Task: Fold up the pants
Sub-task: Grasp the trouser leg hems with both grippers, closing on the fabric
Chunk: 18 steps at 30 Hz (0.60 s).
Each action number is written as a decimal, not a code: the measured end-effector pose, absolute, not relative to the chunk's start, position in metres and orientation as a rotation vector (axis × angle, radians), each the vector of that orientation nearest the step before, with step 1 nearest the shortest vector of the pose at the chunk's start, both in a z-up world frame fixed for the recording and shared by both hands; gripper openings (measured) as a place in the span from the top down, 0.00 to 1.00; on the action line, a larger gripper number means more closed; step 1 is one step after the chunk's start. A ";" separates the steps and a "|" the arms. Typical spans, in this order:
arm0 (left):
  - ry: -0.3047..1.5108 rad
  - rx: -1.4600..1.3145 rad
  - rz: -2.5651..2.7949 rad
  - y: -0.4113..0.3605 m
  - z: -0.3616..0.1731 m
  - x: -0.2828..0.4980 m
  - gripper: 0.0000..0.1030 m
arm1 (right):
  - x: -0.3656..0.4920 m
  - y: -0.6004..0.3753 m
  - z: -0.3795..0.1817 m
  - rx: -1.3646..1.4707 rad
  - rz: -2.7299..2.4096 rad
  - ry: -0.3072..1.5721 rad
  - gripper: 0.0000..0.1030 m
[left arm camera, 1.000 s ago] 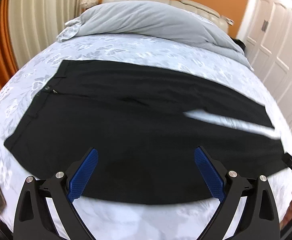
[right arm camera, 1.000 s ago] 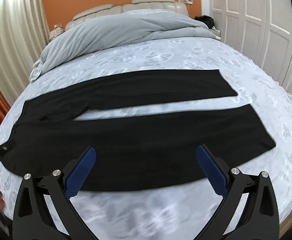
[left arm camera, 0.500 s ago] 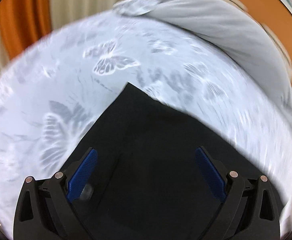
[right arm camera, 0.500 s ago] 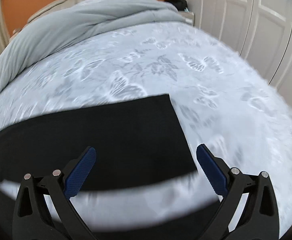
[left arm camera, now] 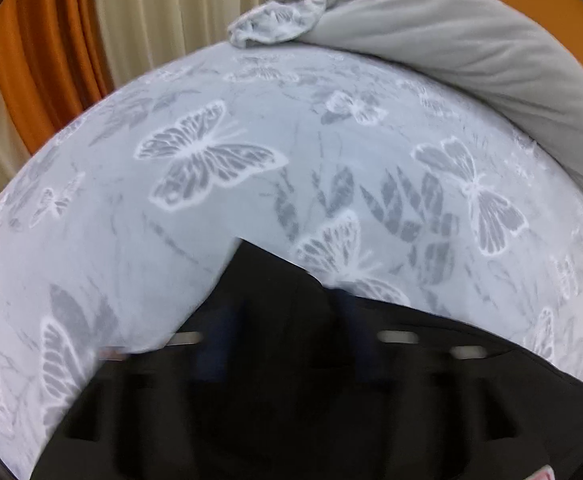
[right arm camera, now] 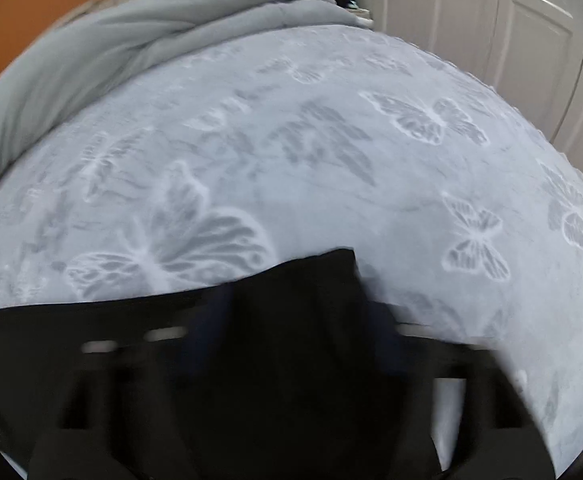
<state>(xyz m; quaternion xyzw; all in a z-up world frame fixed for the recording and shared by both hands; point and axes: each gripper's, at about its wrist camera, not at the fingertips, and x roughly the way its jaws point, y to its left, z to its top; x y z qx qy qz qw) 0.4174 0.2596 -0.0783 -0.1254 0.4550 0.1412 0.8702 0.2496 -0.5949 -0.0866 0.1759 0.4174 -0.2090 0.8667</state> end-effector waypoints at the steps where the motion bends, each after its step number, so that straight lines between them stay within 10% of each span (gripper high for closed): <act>1: 0.945 -0.322 0.269 0.270 -0.074 0.414 0.76 | 0.246 -0.597 -0.083 0.431 -0.383 0.860 0.97; 18: 0.831 -0.374 -0.004 0.301 0.036 0.196 0.90 | 0.041 -0.542 0.022 0.332 -0.250 0.706 0.97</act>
